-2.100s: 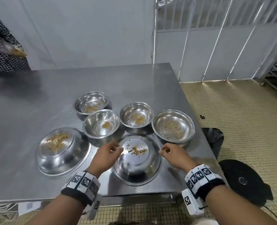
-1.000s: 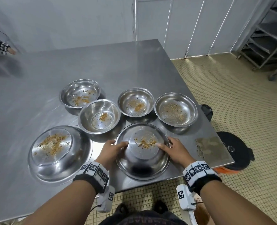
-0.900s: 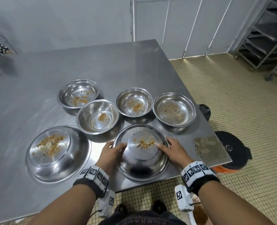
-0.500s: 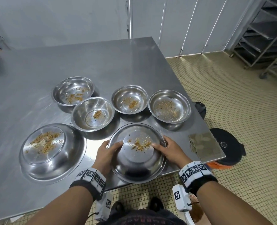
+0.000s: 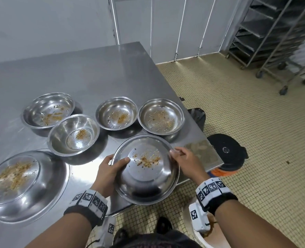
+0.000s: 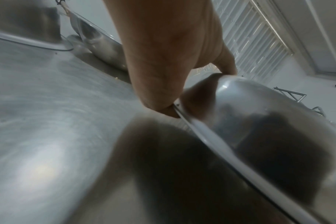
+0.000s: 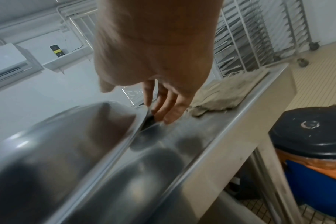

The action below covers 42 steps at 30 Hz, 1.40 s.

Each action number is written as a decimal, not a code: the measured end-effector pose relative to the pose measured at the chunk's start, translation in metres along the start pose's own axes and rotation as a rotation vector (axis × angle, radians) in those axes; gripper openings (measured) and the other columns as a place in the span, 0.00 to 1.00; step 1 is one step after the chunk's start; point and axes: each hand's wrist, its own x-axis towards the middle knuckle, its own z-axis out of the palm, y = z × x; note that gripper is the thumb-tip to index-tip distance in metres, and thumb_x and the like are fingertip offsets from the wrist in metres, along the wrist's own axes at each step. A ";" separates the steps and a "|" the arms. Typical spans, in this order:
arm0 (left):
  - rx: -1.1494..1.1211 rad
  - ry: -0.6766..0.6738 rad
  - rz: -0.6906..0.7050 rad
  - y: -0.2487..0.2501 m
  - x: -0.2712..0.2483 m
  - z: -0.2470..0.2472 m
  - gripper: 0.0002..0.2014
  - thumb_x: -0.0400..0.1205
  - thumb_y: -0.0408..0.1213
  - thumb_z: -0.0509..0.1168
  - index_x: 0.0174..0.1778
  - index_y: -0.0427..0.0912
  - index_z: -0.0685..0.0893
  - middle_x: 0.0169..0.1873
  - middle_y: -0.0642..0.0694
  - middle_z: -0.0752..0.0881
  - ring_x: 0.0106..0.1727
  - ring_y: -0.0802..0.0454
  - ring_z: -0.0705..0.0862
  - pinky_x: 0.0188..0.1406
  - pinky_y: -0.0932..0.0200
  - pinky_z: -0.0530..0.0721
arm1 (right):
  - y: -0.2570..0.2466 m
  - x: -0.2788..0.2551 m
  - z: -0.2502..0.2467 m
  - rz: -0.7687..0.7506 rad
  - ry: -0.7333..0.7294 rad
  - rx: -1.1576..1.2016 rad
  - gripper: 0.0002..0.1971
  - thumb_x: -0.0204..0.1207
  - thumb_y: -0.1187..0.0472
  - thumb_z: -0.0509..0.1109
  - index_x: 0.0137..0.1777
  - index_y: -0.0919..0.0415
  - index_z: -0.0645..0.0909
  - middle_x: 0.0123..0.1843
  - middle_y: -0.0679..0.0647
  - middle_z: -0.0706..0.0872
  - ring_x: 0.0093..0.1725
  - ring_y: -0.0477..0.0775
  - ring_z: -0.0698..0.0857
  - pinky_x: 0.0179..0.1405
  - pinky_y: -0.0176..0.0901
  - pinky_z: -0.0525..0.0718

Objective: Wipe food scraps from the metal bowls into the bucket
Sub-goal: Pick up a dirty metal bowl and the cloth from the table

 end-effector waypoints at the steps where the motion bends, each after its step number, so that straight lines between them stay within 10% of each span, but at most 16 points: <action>1: -0.002 -0.007 -0.005 0.000 0.000 0.003 0.30 0.67 0.40 0.85 0.63 0.36 0.85 0.47 0.31 0.93 0.46 0.32 0.93 0.45 0.45 0.92 | 0.007 0.006 -0.006 -0.002 0.060 -0.047 0.26 0.80 0.28 0.62 0.68 0.43 0.80 0.54 0.41 0.87 0.49 0.44 0.85 0.55 0.53 0.89; 6: 0.013 0.013 0.002 0.005 -0.004 0.012 0.25 0.72 0.37 0.83 0.63 0.36 0.85 0.46 0.32 0.93 0.45 0.32 0.94 0.41 0.48 0.92 | 0.041 0.030 -0.039 -0.042 0.263 -0.351 0.14 0.83 0.40 0.65 0.60 0.45 0.83 0.59 0.46 0.85 0.52 0.48 0.84 0.57 0.56 0.89; 14: -0.020 0.041 -0.031 0.002 -0.013 0.019 0.23 0.76 0.31 0.79 0.65 0.34 0.82 0.49 0.29 0.91 0.39 0.38 0.94 0.32 0.55 0.90 | 0.076 0.043 -0.048 -0.180 0.143 -0.581 0.29 0.79 0.38 0.71 0.76 0.50 0.77 0.78 0.51 0.75 0.78 0.55 0.70 0.82 0.57 0.70; 34: -0.034 0.080 -0.080 -0.008 -0.021 0.049 0.30 0.74 0.34 0.81 0.71 0.37 0.80 0.56 0.27 0.89 0.44 0.34 0.94 0.36 0.50 0.91 | 0.085 0.045 -0.062 -0.291 0.040 -0.439 0.15 0.85 0.58 0.68 0.70 0.52 0.85 0.82 0.46 0.75 0.86 0.48 0.64 0.84 0.40 0.47; 39: -0.019 0.082 -0.070 -0.005 -0.026 0.054 0.26 0.76 0.33 0.79 0.69 0.38 0.79 0.55 0.30 0.89 0.39 0.41 0.94 0.32 0.55 0.90 | 0.082 0.046 -0.061 -0.331 0.087 -0.453 0.07 0.87 0.57 0.66 0.55 0.55 0.86 0.71 0.49 0.84 0.76 0.50 0.76 0.85 0.49 0.66; 42: 0.011 0.095 -0.059 -0.007 -0.027 0.052 0.31 0.73 0.36 0.81 0.72 0.38 0.79 0.55 0.31 0.89 0.40 0.41 0.94 0.32 0.56 0.90 | 0.076 0.045 -0.062 -0.307 0.202 -0.347 0.05 0.85 0.59 0.66 0.46 0.54 0.78 0.46 0.47 0.84 0.48 0.49 0.84 0.51 0.48 0.87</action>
